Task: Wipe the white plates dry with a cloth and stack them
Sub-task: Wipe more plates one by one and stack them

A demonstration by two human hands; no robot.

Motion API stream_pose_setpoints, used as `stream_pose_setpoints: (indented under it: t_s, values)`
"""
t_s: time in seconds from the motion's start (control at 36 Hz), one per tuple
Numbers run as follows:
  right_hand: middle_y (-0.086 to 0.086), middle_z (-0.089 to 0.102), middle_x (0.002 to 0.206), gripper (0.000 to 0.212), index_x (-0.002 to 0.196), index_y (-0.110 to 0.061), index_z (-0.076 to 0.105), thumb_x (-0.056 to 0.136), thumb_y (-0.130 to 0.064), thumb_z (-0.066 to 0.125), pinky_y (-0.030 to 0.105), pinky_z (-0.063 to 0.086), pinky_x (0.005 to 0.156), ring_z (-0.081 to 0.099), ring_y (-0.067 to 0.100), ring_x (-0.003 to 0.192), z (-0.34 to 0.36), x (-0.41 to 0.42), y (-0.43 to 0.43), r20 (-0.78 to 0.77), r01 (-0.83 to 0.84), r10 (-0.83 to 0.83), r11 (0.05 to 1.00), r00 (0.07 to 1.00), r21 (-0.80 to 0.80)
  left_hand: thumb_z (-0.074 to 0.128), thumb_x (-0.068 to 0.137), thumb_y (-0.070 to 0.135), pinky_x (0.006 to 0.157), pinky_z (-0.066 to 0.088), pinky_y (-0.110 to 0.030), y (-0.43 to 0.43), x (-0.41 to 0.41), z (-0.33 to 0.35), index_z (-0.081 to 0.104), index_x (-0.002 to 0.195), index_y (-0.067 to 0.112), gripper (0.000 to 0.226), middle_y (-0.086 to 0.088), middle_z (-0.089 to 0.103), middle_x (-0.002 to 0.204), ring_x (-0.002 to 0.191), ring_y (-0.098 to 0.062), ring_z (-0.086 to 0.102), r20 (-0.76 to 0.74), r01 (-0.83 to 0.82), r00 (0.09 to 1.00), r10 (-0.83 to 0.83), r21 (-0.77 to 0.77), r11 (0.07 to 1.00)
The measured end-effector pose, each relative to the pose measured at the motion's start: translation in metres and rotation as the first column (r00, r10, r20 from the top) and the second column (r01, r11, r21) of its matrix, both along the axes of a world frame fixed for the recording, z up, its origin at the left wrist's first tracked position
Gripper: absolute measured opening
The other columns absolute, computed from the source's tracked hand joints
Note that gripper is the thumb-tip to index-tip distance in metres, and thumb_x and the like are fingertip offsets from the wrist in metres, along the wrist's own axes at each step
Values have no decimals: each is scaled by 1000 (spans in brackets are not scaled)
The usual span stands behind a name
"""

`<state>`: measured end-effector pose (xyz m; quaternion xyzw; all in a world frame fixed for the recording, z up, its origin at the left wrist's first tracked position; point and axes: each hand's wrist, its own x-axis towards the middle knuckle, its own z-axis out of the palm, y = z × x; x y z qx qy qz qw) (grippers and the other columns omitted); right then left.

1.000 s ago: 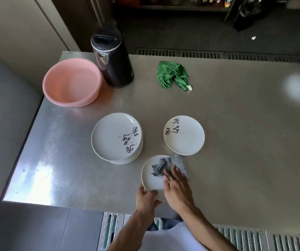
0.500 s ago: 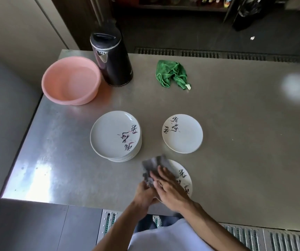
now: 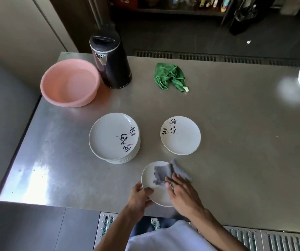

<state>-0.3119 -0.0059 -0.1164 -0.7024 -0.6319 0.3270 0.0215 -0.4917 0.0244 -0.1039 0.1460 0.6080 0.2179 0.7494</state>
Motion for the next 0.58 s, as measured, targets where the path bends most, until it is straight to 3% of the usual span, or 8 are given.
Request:
stream_pose_setpoints:
  t_s: [0.08,0.14,0.22,0.28,0.33,0.44,0.5,0.58]
  values:
    - [-6,58,142,51,131,-30,66,100,-56,34,21,26,114,50,10,134,14,4,-17,-73,-127,134,987,988,97,58,56,2,70,60,-40,10,0,5,65,108,1,53,-19,68,83,72,-29,67,-1,-2,1000,2,-15,1000]
    - [-9,64,132,55,125,-30,69,88,-65,52,22,37,109,59,10,123,21,7,-23,-73,-245,259,957,963,157,54,53,1,60,52,-31,17,0,12,62,97,2,45,-13,54,67,57,-21,52,-10,-3,1000,3,-11,1000]
    - [-11,71,112,48,114,-27,74,68,-36,81,23,45,96,67,12,100,28,8,-16,-71,-281,314,915,947,289,56,65,-4,56,41,-26,23,1,16,63,105,17,46,-9,53,71,59,-17,47,-4,28,1000,-28,21,999]
    - [-10,71,98,39,103,-23,75,65,-13,74,30,49,87,67,15,90,34,11,-6,-114,-225,281,908,953,353,53,84,-12,56,50,-28,24,2,13,55,128,35,65,-8,62,73,60,-17,54,-3,33,999,-33,44,998]
    - [-8,69,93,32,99,-21,73,70,-10,65,34,50,83,65,17,89,42,13,4,-123,-204,268,903,956,379,52,94,-10,58,57,-31,26,1,16,36,139,48,75,-8,68,73,62,-17,62,-16,47,999,-46,82,996]
    - [-6,67,93,28,96,-18,69,74,-3,62,30,49,80,62,18,87,54,23,16,-204,-109,204,909,957,402,58,104,16,69,63,-40,35,0,26,53,132,35,35,-17,72,102,80,-21,72,-99,207,977,-188,233,950]
    - [-4,67,92,32,96,-15,70,72,4,64,29,49,76,61,17,85,59,31,26,-250,-39,149,917,957,398,60,100,37,86,61,-47,39,-6,28,63,122,33,22,-18,59,115,96,-19,65,-303,418,898,-320,358,835]
    - [-15,62,85,36,92,-18,69,70,10,69,20,43,67,56,3,77,67,46,42,-334,45,83,932,939,359,71,92,40,107,45,-34,42,-19,25,69,119,24,32,-5,49,119,118,-18,48,-607,697,704,-368,491,523]
